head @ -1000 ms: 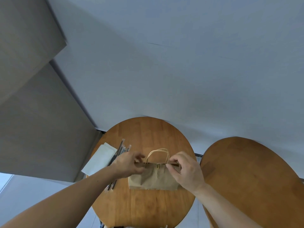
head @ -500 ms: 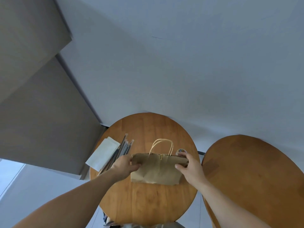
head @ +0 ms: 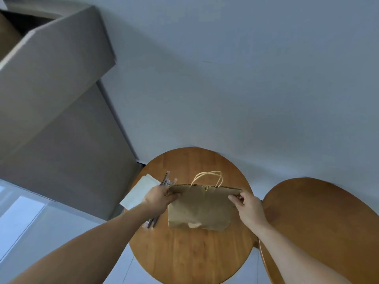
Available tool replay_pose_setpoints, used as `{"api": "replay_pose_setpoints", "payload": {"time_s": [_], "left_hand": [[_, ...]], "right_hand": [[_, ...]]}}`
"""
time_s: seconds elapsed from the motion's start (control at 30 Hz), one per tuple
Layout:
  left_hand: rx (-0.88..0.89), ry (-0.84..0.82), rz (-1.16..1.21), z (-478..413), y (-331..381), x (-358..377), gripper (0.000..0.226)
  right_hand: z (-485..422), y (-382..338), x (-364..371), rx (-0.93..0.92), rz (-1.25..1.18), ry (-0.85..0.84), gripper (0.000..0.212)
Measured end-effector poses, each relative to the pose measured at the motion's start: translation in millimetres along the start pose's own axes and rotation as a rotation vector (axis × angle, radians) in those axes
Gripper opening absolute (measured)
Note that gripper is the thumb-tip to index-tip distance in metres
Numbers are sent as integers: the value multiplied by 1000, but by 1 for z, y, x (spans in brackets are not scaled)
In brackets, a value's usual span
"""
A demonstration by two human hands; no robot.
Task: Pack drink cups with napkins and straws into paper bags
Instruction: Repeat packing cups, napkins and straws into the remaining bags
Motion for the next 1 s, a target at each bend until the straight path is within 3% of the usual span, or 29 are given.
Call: {"api": "replay_pose_setpoints", "payload": {"time_s": [0.1, 0.2, 0.3, 0.37, 0.7, 1.0], "left_hand": [[82, 73, 124, 11, 5, -33, 10], [130, 159, 334, 30, 6, -70, 20], [160, 218, 493, 53, 4, -105, 8], [192, 277, 618, 68, 4, -133, 14], [484, 671, 639, 148, 41, -286, 9], [615, 967, 712, 194, 74, -398, 8]], "right_hand": [[-5, -30, -2, -68, -14, 85, 24], [-9, -76, -1, -126, -92, 154, 19], [-12, -132, -3, -152, -213, 245, 21], [-14, -173, -5, -179, -251, 284, 22], [-14, -360, -40, -441, -447, 426, 8], [-30, -517, -82, -658, -622, 435, 18]]}}
Point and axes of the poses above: each hand's wrist, its own z-axis away from the middle knuckle, its own x-axis out of the palm, y = z × x, the point moved 1 cm from there along -z, towards the middle knuckle, and after that the axes turned 2 degrees about -z, right-handed, at the moved point
